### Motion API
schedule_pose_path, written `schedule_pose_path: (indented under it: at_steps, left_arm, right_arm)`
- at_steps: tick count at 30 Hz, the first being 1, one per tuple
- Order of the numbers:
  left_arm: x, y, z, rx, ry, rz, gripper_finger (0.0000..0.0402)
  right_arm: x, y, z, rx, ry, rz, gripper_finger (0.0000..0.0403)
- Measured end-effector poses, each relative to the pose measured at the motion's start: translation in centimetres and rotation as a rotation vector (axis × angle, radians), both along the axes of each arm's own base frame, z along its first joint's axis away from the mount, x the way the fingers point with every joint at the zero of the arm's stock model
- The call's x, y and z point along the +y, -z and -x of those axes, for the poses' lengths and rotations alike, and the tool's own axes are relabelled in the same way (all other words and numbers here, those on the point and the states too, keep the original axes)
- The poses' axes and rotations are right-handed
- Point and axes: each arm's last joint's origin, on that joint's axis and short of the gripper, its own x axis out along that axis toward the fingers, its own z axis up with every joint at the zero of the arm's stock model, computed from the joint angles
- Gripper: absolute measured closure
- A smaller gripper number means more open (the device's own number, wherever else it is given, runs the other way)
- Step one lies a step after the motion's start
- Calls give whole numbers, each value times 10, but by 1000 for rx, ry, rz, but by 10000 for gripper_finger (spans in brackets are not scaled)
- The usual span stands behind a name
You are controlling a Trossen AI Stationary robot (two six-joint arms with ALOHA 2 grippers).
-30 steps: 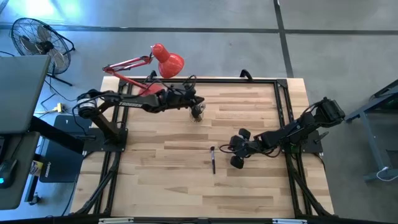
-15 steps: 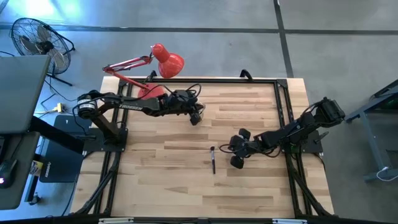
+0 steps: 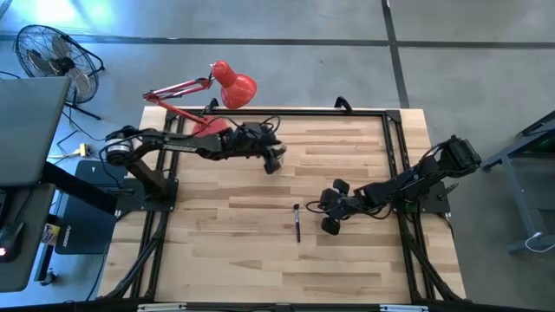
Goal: Put items in baskets/containers
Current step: Put the black powder brush into the gold pen holder
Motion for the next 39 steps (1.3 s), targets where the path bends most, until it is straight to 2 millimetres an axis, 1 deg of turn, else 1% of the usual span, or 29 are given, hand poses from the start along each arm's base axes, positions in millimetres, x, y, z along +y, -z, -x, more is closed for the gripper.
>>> schedule_pose_path:
  at_steps: [3, 6, 8, 10, 12, 14, 17, 19, 20, 21, 23, 25, 28, 29, 32, 34, 39]
  left_arm:
    - [-4, -24, -2, -50, 94, -58, 221]
    - [-11, -38, -2, -27, 155, -49, 216]
    - [-18, -46, -3, -2, 145, -25, 216]
    - [-26, -48, -3, 43, 106, 10, 221]
    - [-37, -44, -2, 100, 119, 28, 236]
    - [-49, -40, -1, 148, 151, 40, 262]
    - [-69, -29, 3, 215, 185, 83, 321]
    - [-81, -18, 6, 249, 218, 89, 370]
    - [-87, -12, 8, 259, 236, 86, 386]
    - [-92, -6, 11, 266, 248, 83, 391]
    - [-100, 2, 24, 263, 270, 82, 384]
    - [-107, 4, 36, 191, 287, 78, 381]
    - [-112, 21, 61, 163, 288, 84, 394]
    - [-113, 26, 68, 143, 290, 86, 398]
    - [-114, 31, 88, 39, 291, 84, 396]
    - [-114, 39, 104, 17, 303, 68, 398]
    - [-113, 50, 130, -95, 348, -9, 399]
  right_arm:
    - [0, 0, 0, 0, 0, 0, 392]
    - [0, 0, 0, -1, 0, 0, 392]
    - [0, 0, 0, -1, 1, 0, 392]
    - [0, 0, 0, -3, 1, 1, 392]
    - [0, 0, 0, -4, 2, 1, 392]
    - [0, 0, 0, -4, 2, 2, 392]
    - [0, 0, 0, -5, 3, 1, 392]
    - [0, 0, 0, -7, 5, -1, 392]
    - [0, 0, 0, -6, 4, -2, 392]
    - [0, 0, 0, -6, 3, -3, 392]
    - [0, 0, 0, -6, 3, -3, 392]
    - [0, 0, 0, -7, 2, -3, 392]
    - [0, -1, -1, -17, 10, -6, 392]
    - [0, -1, -1, -20, 17, -6, 392]
    - [0, -3, -3, -46, 28, -2, 392]
    - [0, -4, -4, -63, 34, -3, 392]
    - [1, -6, -6, -95, 28, -10, 392]
